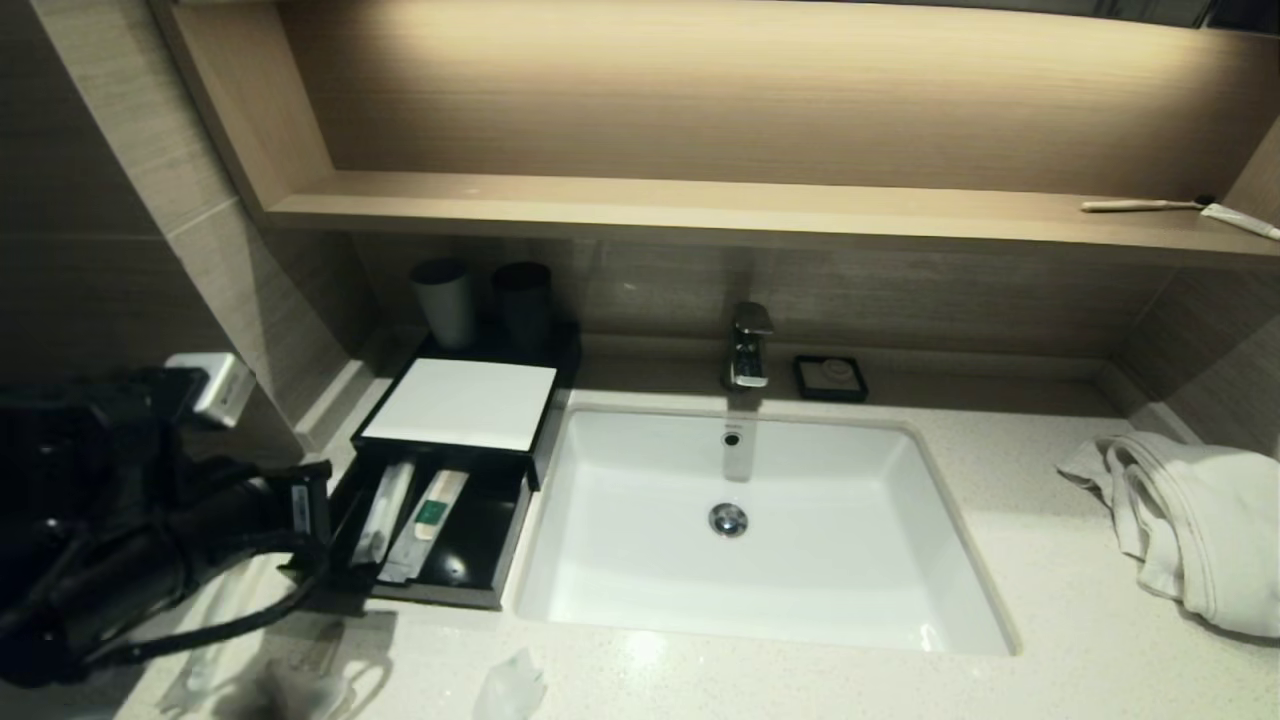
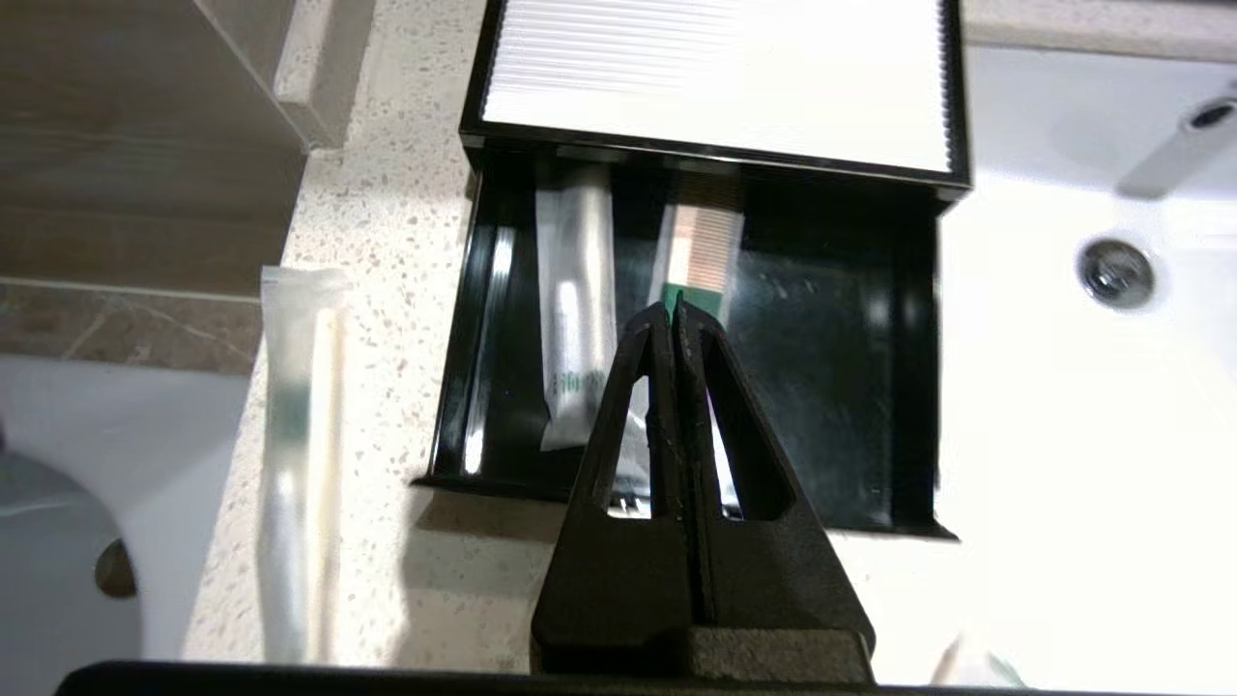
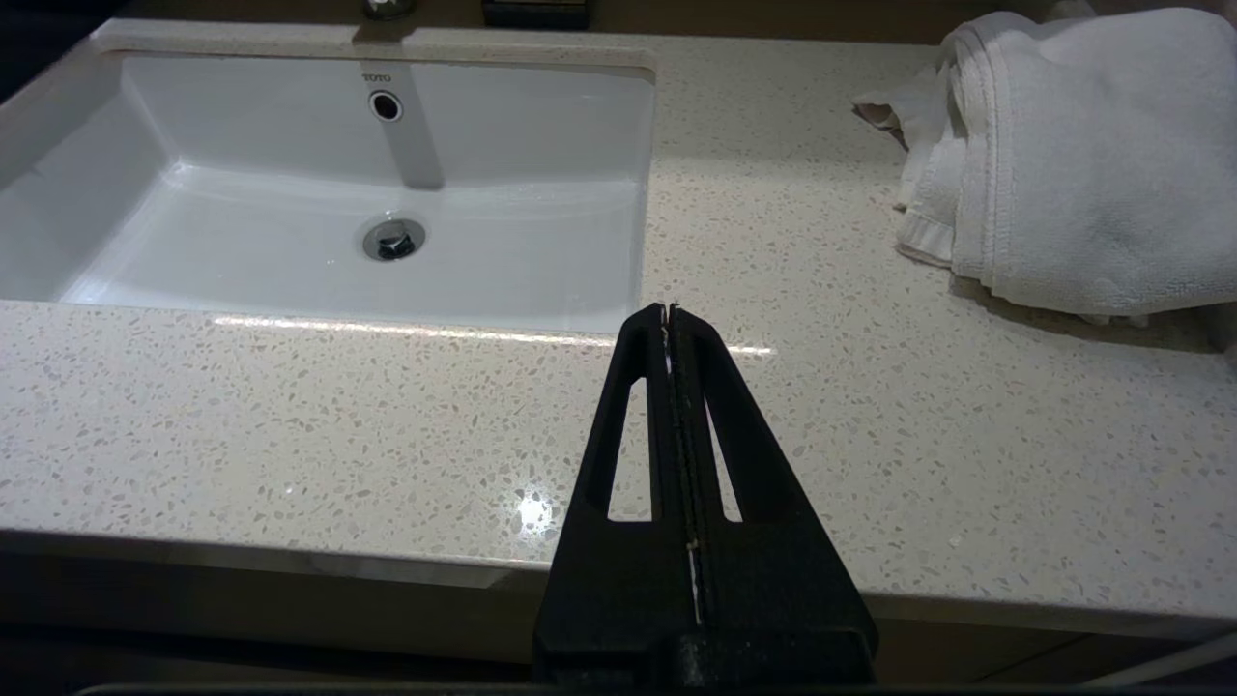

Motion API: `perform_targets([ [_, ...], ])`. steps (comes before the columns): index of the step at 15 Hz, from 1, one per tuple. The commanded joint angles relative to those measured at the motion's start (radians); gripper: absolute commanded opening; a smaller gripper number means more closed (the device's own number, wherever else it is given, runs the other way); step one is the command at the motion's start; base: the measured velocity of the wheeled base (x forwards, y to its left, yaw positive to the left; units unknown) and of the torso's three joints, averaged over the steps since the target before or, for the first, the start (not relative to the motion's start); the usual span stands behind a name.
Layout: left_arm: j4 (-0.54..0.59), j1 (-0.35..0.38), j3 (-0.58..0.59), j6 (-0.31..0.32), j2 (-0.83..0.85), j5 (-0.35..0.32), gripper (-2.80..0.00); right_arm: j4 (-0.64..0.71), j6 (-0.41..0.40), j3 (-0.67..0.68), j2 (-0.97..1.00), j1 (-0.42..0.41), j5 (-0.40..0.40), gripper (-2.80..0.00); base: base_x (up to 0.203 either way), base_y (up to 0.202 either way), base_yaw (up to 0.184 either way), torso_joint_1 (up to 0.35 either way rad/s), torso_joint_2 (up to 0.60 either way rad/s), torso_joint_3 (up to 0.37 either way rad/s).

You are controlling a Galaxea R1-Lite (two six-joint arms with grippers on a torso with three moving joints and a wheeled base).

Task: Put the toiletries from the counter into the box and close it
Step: Pick up the bathroom toiletry

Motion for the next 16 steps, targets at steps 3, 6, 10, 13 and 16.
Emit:
perform_targets([
  [3,0.538,-0.096,-0.202,-0.006,-0.175,-0.03,-2.8,0.0,0.0,0.0,0.0,0.0,0.002,-2.8,0.0,0.0,0.0,0.0,0.0,0.0],
  [6,0.579,-0.169,-0.212,-0.009,-0.125,-0.069,-2.8,0.0,0.0,0.0,0.0,0.0,0.001,-2.8,0.0,0.0,0.0,0.0,0.0,0.0],
  [10,0.605,-0.292,-0.224,-0.01,-0.059,-0.076,-2.8,0.0,0.0,0.0,0.0,0.0,0.001,-2.8,0.0,0.0,0.0,0.0,0.0,0.0],
  [13,0.702,-0.319,-0.287,-0.01,-0.011,-0.077,-2.8,0.0,0.0,0.0,0.0,0.0,0.001,-2.8,0.0,0.0,0.0,0.0,0.0,0.0],
  [16,0.728,-0.347,-0.287,-0.009,0.01,-0.112,-2.8,0.0,0.0,0.0,0.0,0.0,0.001,-2.8,0.0,0.0,0.0,0.0,0.0,0.0],
])
